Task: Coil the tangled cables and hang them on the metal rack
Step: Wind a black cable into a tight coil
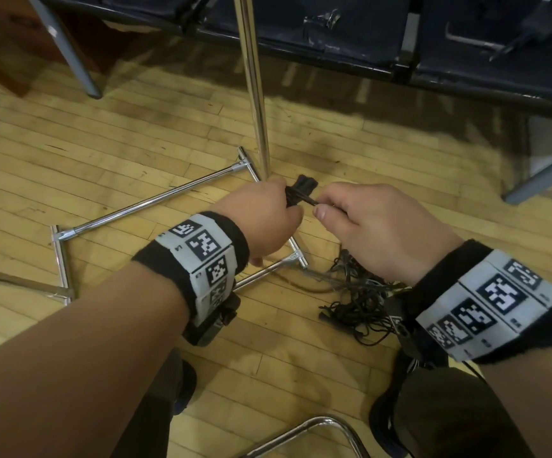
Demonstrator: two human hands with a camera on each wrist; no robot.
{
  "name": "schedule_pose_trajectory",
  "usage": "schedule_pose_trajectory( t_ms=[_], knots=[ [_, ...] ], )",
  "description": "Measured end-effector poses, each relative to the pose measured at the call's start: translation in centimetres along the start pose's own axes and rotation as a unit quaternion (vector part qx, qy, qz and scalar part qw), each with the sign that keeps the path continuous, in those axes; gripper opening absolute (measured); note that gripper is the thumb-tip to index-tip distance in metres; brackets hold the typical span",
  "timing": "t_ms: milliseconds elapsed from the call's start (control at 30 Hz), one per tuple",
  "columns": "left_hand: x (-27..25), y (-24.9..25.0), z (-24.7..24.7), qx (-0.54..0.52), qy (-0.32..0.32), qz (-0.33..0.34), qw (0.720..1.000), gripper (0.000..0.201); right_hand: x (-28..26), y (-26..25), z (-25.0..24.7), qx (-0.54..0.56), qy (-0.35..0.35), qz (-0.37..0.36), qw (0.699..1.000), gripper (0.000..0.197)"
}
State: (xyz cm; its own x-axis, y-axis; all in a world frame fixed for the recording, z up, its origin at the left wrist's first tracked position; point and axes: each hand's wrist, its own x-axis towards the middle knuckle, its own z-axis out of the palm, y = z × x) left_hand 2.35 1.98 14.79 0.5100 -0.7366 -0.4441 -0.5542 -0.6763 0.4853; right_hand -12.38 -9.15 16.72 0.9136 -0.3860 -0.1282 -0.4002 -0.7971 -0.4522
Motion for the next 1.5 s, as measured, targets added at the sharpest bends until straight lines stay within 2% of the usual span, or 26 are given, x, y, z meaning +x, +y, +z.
schedule_pose_trajectory(
  t_ms=[167, 267, 400, 500, 600, 833, 933, 1033, 1133, 1200, 1300, 1400, 1500],
  knots=[
    [0.3, -0.3, -0.2, -0.217, -0.050, -0.020, 0.975, 0.019, 0.3, 0.7, 0.1, 0.091, -0.039, 0.007, 0.995, 0.018],
    [0.2, -0.5, -0.3, -0.281, -0.068, -0.008, 0.957, 0.013, 0.6, 1.4, 0.3, 0.140, -0.068, 0.022, 0.988, 0.018],
    [0.0, -0.7, -0.6, -0.338, -0.092, 0.022, 0.937, 0.027, 0.9, 1.5, 0.3, 0.191, -0.091, 0.027, 0.977, 0.016],
    [-0.1, -0.7, -0.7, -0.360, -0.097, 0.032, 0.927, 0.034, 1.3, 1.7, 0.3, 0.217, -0.119, 0.023, 0.969, 0.011],
    [-0.2, -0.9, -0.5, -0.343, -0.072, 0.045, 0.935, 0.046, 1.8, 1.8, 0.5, 0.242, -0.134, 0.025, 0.961, 0.011],
    [-0.5, -1.1, -0.2, -0.285, -0.096, 0.084, 0.950, 0.029, 2.3, 2.4, 1.4, 0.191, -0.197, 0.048, 0.960, 0.012],
    [-0.8, -1.0, -0.4, -0.307, -0.120, 0.102, 0.939, 0.032, 2.1, 2.7, 1.3, 0.175, -0.201, 0.045, 0.963, 0.017],
    [-1.1, -0.8, -0.8, -0.346, -0.159, 0.120, 0.917, 0.025, 2.1, 3.0, 1.3, 0.151, -0.202, 0.069, 0.965, 0.018],
    [-1.2, -0.8, -1.1, -0.277, -0.246, 0.136, 0.919, 0.016, 2.0, 3.3, 1.4, 0.132, -0.201, 0.076, 0.968, 0.012],
    [-1.4, -0.9, -0.4, -0.160, -0.296, 0.123, 0.934, 0.017, 2.2, 3.2, 1.5, 0.075, -0.207, 0.074, 0.973, 0.012],
    [-1.4, -0.9, 1.0, -0.015, -0.335, 0.082, 0.938, 0.026, 2.4, 2.4, 1.9, 0.016, -0.198, 0.084, 0.977, 0.008],
    [-1.1, -1.0, 1.8, 0.082, -0.311, 0.038, 0.946, 0.031, 2.7, 1.2, 1.8, -0.071, -0.139, 0.046, 0.987, 0.005],
    [-0.6, -1.1, 1.7, 0.103, -0.238, 0.011, 0.966, 0.028, 2.6, -0.3, 1.3, -0.128, -0.090, 0.029, 0.987, 0.007]
  ],
)
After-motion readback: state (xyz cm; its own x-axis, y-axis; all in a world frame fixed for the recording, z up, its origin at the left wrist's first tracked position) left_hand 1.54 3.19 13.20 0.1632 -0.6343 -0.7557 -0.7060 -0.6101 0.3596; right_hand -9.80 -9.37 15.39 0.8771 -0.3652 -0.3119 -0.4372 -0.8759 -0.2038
